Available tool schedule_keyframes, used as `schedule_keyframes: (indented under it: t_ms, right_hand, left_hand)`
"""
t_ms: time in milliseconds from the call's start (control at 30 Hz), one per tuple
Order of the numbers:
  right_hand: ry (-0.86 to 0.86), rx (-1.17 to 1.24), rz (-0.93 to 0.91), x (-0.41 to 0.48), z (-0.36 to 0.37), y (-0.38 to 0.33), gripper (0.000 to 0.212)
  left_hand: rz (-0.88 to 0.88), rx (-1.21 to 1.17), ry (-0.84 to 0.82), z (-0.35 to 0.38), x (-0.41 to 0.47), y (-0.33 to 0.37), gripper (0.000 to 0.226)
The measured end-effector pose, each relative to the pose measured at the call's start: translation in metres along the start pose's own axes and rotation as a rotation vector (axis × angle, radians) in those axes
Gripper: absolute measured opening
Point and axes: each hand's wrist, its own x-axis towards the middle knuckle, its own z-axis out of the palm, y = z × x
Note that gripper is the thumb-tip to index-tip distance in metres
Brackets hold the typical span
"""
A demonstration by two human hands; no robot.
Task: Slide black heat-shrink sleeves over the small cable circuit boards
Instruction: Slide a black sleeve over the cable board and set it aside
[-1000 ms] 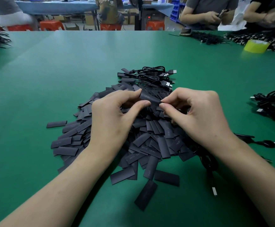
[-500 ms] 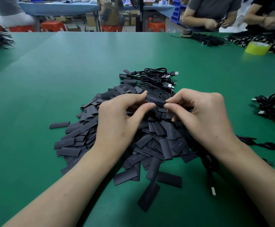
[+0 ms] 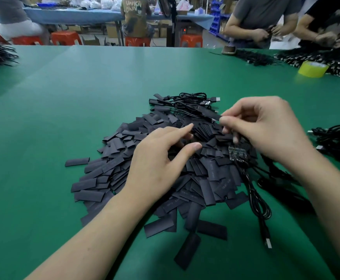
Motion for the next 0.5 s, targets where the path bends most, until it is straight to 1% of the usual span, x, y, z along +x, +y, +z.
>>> schedule_keyframes:
  t_ms: [133, 233, 300, 367, 400, 500]
  right_hand:
    - [-0.022, -0.246, -0.093, 0.067, -0.009, -0.023, 0.012]
    - [-0.075, -0.378, -0.142, 0.120, 0.015, -0.035, 0.017]
    - [-0.138, -0.531, -0.134, 0.142, 0.032, -0.038, 0.026]
    - [-0.196, -0.669, -0.085, 0.146, 0.041, -0.037, 0.042]
    - [-0.209, -0.707, -0.063, 0.141, 0.041, -0.036, 0.044]
    - [-0.173, -0.780, 0.008, 0.096, 0.029, -0.028, 0.030]
  left_hand:
    - [0.011, 0.048, -0.037, 0.002, -0.001, -0.002, 0.036]
    - [0.021, 0.049, -0.073, 0.002, -0.002, -0.001, 0.031]
    - [0.016, 0.044, -0.081, 0.002, -0.003, -0.002, 0.030]
    - [0.011, 0.038, -0.083, 0.001, -0.003, -0.003, 0.029]
    - [0.011, 0.035, -0.083, 0.001, -0.003, -0.003, 0.029]
    - [0.014, 0.029, -0.077, 0.001, -0.002, -0.004, 0.027]
